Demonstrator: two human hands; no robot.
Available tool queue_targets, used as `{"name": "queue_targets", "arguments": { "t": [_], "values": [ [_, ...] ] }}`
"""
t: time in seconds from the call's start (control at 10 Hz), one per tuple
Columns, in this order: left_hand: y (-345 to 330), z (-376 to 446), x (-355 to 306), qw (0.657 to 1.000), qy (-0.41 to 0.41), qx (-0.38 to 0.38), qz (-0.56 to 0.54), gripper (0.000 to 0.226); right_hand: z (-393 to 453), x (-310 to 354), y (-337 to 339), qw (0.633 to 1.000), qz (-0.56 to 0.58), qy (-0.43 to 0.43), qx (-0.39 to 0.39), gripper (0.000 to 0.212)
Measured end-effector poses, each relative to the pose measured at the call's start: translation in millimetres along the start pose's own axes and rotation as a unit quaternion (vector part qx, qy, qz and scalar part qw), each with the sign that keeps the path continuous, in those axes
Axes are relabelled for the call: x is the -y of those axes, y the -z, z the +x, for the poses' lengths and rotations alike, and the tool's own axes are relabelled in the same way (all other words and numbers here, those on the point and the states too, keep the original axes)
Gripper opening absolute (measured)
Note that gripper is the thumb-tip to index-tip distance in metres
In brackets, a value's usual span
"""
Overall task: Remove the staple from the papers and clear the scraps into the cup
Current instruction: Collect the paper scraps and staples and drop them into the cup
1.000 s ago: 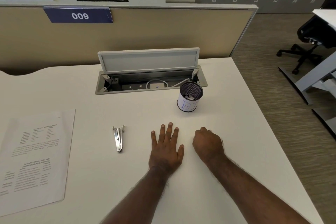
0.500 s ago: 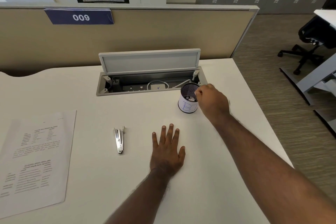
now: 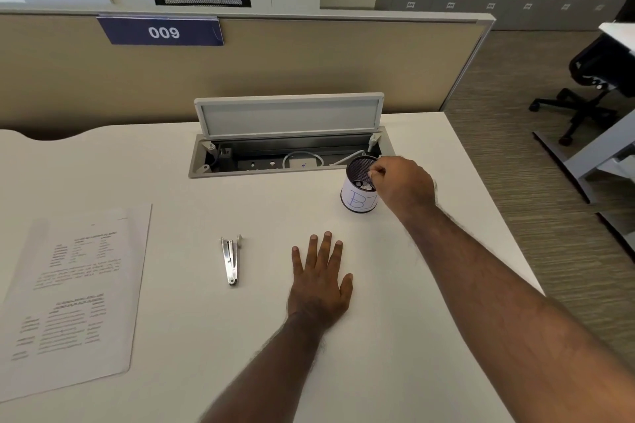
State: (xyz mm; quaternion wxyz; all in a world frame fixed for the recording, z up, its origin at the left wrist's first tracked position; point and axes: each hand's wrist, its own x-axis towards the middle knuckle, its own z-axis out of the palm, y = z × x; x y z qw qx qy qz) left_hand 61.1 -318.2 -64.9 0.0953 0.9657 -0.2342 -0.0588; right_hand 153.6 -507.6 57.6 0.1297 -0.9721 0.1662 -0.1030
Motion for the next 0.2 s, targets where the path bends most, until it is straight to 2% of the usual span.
{"name": "queue_targets", "arguments": {
  "t": [0.2],
  "values": [
    [14.8,-3.0,5.5,0.999,-0.001,0.023,-0.023,0.068,-40.8,-2.2,11.6,0.997,0.062,0.026,-0.036,0.031]
  ]
}}
